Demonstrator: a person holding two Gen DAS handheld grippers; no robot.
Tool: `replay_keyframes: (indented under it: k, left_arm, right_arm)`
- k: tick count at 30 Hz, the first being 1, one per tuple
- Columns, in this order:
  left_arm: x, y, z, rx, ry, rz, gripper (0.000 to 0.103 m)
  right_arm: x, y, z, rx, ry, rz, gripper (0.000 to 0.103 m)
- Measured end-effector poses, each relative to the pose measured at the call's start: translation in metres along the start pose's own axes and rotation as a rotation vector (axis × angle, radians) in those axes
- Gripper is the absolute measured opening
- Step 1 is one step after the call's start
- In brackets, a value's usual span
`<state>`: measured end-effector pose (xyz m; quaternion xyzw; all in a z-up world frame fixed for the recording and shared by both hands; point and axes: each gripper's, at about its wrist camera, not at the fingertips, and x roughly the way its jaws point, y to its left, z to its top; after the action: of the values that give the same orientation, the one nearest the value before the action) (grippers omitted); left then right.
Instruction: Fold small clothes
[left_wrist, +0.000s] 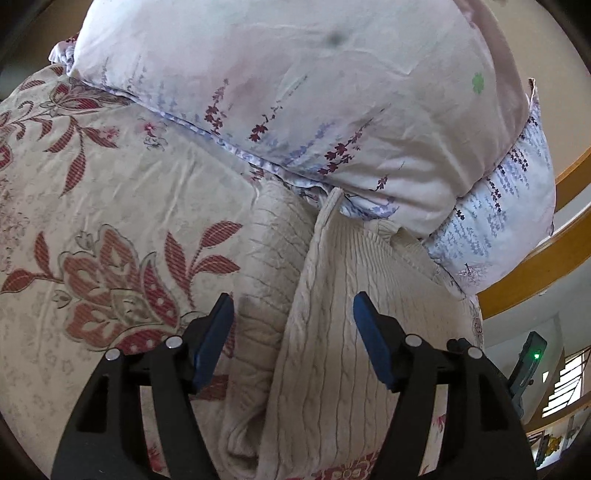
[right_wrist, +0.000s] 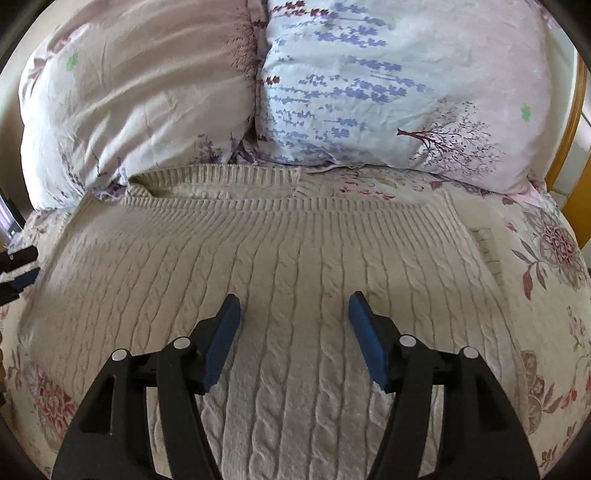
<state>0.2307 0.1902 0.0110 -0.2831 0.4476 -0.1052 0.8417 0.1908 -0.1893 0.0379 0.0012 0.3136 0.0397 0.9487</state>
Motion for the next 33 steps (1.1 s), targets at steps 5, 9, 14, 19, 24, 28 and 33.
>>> replay_keyframes:
  k: [5,9,14,19,24,28,33]
  left_arm:
    - [0.011,-0.002,0.000,-0.002,0.008,0.011,0.067]
    - [0.014,-0.004,0.001,0.010,-0.004,0.022,0.067]
    - [0.016,-0.006,0.000,0.008,-0.002,0.021,0.059]
    - [0.022,-0.006,-0.002,-0.032,0.034,-0.040,0.048]
    - [0.025,-0.008,-0.003,-0.052,0.042,-0.049,0.039]
    - [0.026,-0.002,-0.001,-0.094,0.051,-0.069,0.028]
    - [0.015,-0.005,0.002,-0.110,0.033,-0.130,0.021]
  right_arm:
    - [0.000,0.005,-0.004,-0.029,-0.012,-0.023,0.066]
    - [0.000,0.002,-0.004,-0.023,-0.013,-0.011,0.066]
    - [0.000,0.002,-0.004,-0.027,-0.021,-0.011,0.067]
    - [0.000,0.002,-0.003,-0.027,-0.023,-0.010,0.067]
    - [0.000,0.002,-0.003,-0.027,-0.025,-0.009,0.067]
    - [0.000,0.003,-0.003,-0.027,-0.024,-0.008,0.067]
    - [0.000,0.003,-0.003,-0.026,-0.022,-0.007,0.067]
